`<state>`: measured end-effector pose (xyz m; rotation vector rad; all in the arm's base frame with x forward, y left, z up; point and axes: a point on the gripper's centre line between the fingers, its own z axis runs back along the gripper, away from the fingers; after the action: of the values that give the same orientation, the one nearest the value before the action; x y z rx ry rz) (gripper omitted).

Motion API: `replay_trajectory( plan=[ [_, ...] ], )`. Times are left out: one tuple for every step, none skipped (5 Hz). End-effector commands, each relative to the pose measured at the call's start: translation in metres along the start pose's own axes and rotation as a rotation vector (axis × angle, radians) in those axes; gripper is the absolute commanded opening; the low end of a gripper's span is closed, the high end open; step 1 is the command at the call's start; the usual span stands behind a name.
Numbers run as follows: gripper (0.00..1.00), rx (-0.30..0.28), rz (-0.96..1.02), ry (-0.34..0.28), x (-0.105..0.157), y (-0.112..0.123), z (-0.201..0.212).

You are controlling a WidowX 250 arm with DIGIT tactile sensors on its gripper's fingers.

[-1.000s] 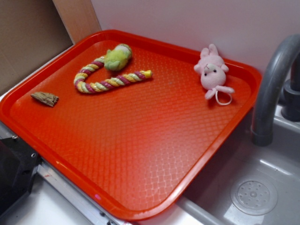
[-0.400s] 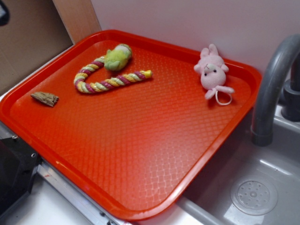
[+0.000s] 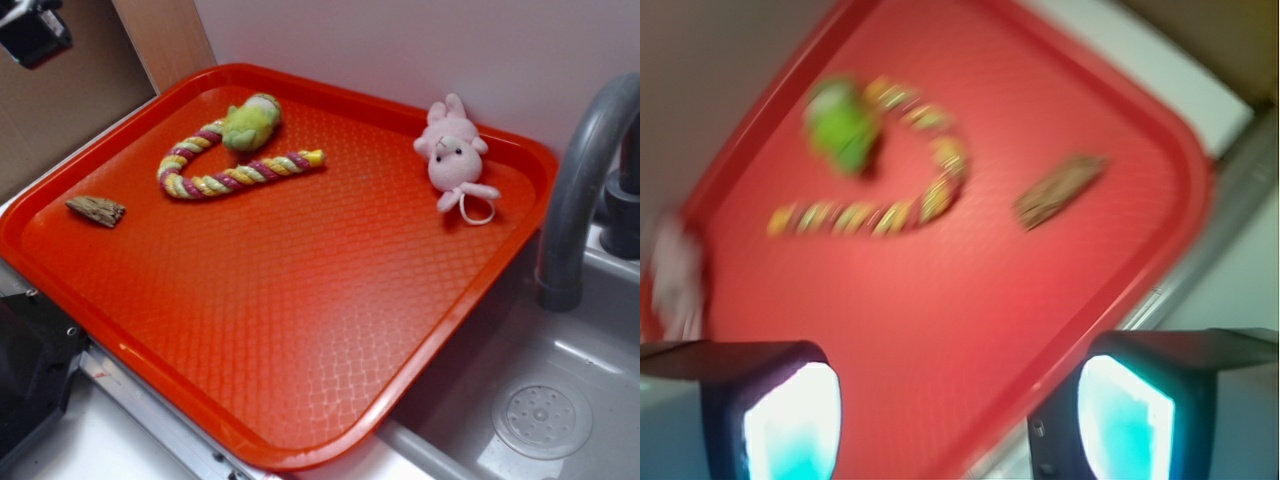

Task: Grab the wood chip.

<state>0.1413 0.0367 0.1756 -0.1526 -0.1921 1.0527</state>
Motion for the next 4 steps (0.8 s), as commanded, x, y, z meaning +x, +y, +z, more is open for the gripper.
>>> replay_trajectory(
  plan=[
    [1.0, 0.196, 0.464, -0.108, 0.026, 0.01, -0.042],
    [1.0, 0.293, 0.698, -0.168, 0.036, 0.02, -0.063],
    [1.0, 0.362, 0.861, -0.215, 0.043, 0.033, -0.08],
    [1.0, 0.406, 0.8, -0.258, 0.042, 0.047, -0.097]
  ],
)
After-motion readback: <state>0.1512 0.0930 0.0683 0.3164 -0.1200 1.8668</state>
